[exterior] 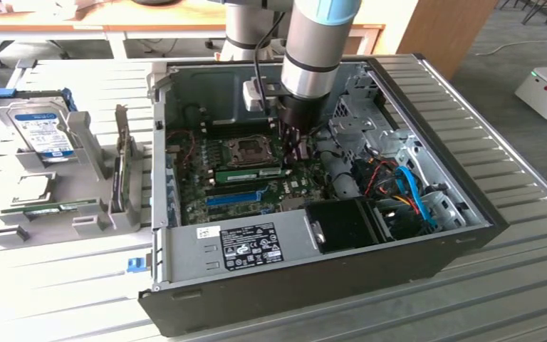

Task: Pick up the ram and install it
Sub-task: 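Press down the ram until it locks into place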

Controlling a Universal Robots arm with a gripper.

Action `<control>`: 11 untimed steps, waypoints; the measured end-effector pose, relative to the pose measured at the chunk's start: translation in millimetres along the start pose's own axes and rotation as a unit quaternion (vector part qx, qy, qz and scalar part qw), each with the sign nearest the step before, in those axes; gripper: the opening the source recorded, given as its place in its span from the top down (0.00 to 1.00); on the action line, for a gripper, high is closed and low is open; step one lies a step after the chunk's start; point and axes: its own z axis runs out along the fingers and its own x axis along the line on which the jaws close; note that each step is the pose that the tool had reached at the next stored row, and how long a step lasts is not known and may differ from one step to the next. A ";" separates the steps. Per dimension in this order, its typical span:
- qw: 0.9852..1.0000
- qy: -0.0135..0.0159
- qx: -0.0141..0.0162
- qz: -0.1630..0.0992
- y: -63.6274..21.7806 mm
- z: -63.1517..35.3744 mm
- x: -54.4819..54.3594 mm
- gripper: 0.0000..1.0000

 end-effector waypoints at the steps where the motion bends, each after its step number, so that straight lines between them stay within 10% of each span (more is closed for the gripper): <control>1: 1.000 0.000 0.000 0.000 0.0 -0.8 0.0 0.89; 11: 1.000 0.000 0.000 0.000 -1.0 -15.1 0.1 0.89</control>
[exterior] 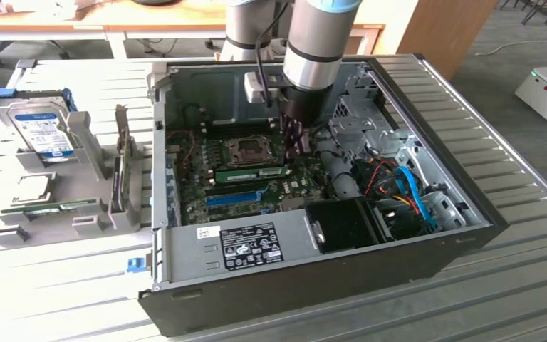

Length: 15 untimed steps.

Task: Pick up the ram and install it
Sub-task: 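Press down the ram until it locks into place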

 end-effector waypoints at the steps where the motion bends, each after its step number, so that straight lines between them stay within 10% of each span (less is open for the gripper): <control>1: 1.000 0.000 0.000 0.000 -0.1 -1.3 0.0 0.89; 15: 1.000 0.000 0.000 0.000 -0.1 -5.7 0.0 0.89</control>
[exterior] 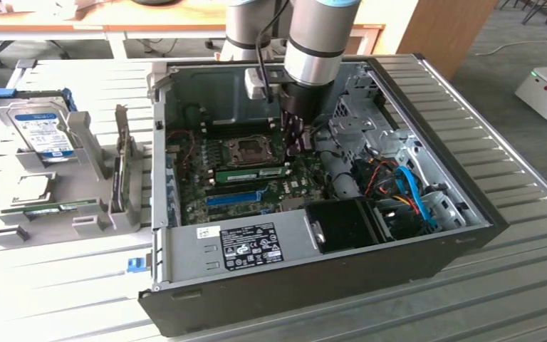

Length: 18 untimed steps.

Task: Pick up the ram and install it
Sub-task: 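Press down the ram until it locks into place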

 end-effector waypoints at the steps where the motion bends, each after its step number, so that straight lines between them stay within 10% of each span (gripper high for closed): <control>1: 1.000 0.000 0.000 0.000 1.1 0.0 0.0 0.89; 18: 1.000 0.000 0.000 0.000 42.0 1.4 0.8 0.89</control>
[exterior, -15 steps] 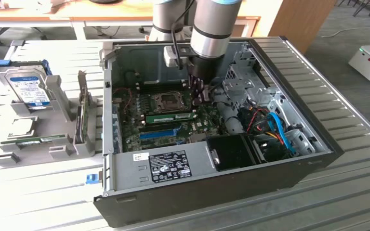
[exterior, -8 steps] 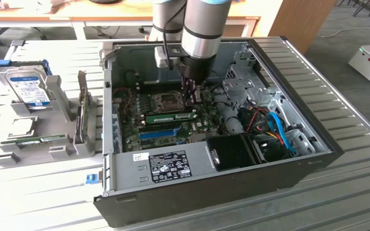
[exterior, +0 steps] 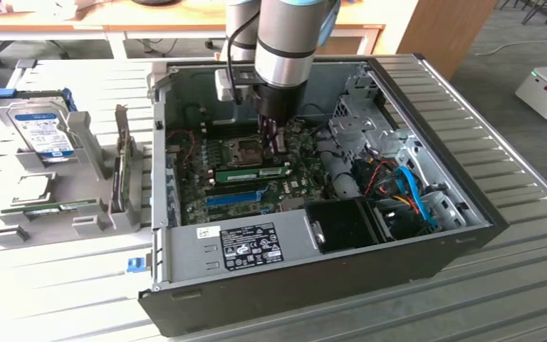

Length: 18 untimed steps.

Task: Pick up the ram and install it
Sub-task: 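Press down the ram until it locks into place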

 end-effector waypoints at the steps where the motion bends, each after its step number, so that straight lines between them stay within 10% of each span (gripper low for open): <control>1: 1.000 0.000 0.000 0.000 1.9 0.1 0.0 0.89; 18: 1.000 0.000 0.000 0.000 37.7 1.1 0.8 0.89</control>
